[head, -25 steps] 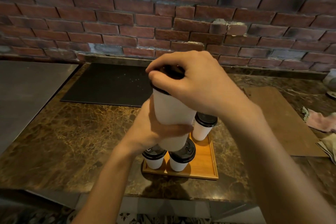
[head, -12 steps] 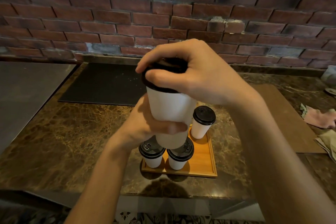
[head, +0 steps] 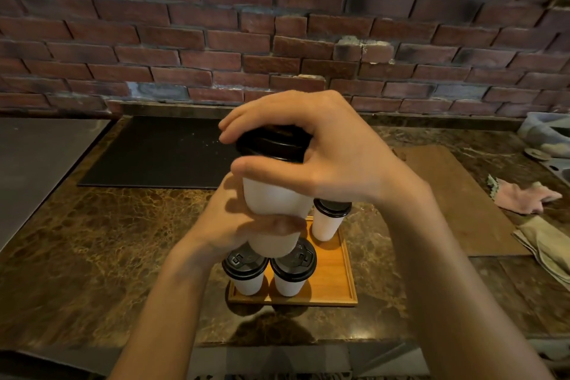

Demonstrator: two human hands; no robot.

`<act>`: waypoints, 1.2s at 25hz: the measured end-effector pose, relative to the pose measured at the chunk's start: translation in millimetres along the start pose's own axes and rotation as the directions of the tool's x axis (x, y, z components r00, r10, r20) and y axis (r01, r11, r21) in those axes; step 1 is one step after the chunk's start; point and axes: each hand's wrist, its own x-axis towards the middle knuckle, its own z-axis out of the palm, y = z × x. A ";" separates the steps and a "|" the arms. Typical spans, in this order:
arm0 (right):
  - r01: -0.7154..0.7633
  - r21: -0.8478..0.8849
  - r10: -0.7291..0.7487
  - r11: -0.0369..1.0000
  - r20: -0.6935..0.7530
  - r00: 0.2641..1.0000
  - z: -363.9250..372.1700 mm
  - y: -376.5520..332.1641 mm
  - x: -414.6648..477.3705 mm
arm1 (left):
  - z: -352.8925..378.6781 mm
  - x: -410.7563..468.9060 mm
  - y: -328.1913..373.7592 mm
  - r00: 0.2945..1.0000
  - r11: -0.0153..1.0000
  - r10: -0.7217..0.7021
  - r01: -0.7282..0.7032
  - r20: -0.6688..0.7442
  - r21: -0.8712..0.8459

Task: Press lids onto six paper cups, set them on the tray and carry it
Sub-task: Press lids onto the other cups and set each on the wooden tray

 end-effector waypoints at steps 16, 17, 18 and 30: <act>-0.264 -0.185 0.171 0.947 -0.408 0.897 29.0 -10.3 2.6 | 14.0 3.5 1.7 0.964 0.986 -0.068 0.104 -0.255 0.133; -0.183 -0.100 0.147 0.978 -0.293 0.945 19.7 -6.0 1.2 | 8.8 1.8 2.3 0.977 0.991 -0.088 0.106 -0.194 0.083; -0.103 0.015 0.104 0.995 -0.174 0.979 10.6 -1.1 -0.8 | 4.8 0.6 3.4 0.989 0.994 -0.096 0.101 -0.112 0.036; -0.043 0.135 0.089 0.990 -0.363 0.928 11.7 -6.3 -0.4 | 7.1 4.1 11.8 0.993 0.995 -0.099 0.097 -0.071 -0.037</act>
